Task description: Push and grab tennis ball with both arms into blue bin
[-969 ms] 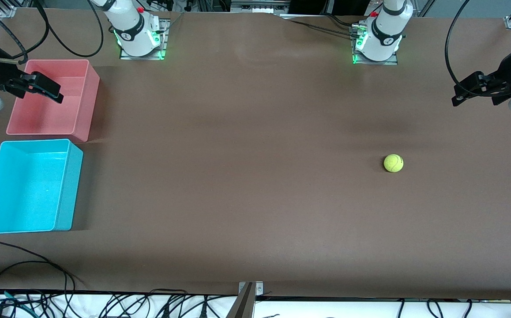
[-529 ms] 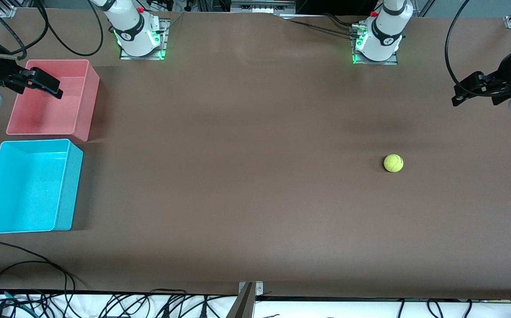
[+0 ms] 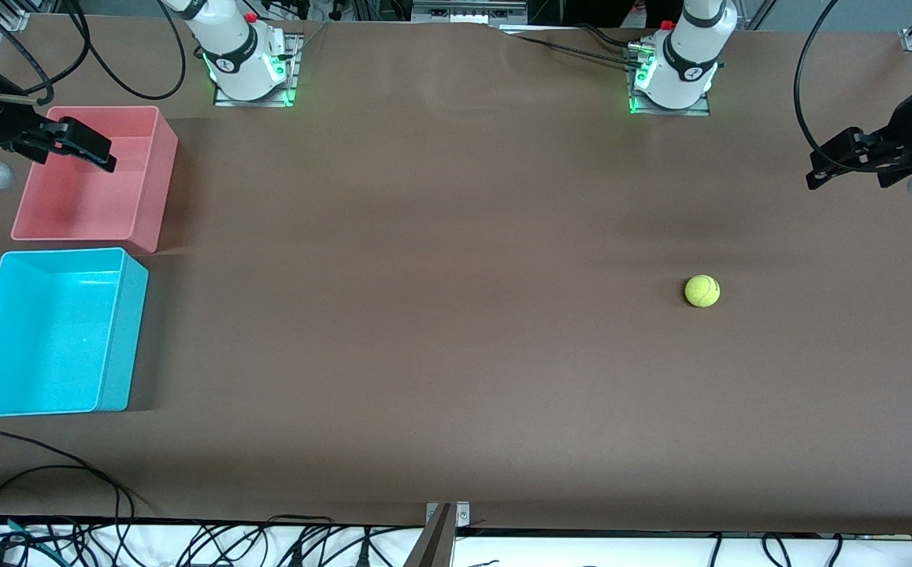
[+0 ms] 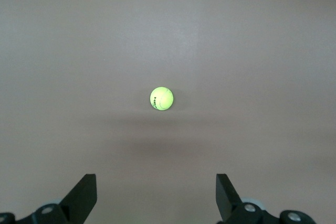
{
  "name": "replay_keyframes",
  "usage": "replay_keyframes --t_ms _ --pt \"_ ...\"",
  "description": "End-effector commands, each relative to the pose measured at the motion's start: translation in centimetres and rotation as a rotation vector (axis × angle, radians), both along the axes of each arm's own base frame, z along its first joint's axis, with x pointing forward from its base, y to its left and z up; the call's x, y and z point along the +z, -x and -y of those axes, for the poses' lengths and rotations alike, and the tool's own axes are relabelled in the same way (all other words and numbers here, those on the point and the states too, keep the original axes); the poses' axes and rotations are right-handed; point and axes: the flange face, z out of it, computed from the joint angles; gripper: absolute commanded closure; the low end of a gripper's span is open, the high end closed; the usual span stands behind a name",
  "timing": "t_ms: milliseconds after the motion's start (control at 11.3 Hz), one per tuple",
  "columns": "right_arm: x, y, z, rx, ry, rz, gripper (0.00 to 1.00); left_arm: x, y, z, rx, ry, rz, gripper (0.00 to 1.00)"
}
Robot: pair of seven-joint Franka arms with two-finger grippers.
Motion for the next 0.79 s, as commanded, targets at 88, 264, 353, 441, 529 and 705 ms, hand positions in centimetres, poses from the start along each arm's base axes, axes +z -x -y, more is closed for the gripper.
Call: replay_keyframes --t_ms 88,264,353,441,529,705 --pt "0.3 0.2 -0.2 0.01 -0.004 -0.014 0.0 0.3 -0.1 -0.1 0.005 -0.02 -0.003 0.0" --pt "-0.4 -0.1 -0.7 0.017 0.007 -0.027 0.0 0.3 0.0 -0.1 0.005 -0.02 -0.005 0.0" --pt "-0.7 -0.2 -0.6 0.017 0.007 -0.035 0.0 0.3 -0.1 -0.1 0.005 -0.02 -0.003 0.0" --pt "-0.7 -0.2 -0.6 0.02 0.008 -0.033 0.0 0.3 -0.1 -0.1 0.005 -0.02 -0.003 0.0" --pt "-0.7 -0.2 -0.8 0.017 0.007 -0.032 0.0 0.3 0.0 -0.1 0.005 -0.02 -0.005 0.0" --pt "-0.5 -0.2 -0.9 0.011 0.0 -0.028 0.0 0.3 0.0 -0.1 0.007 -0.02 -0.005 0.0"
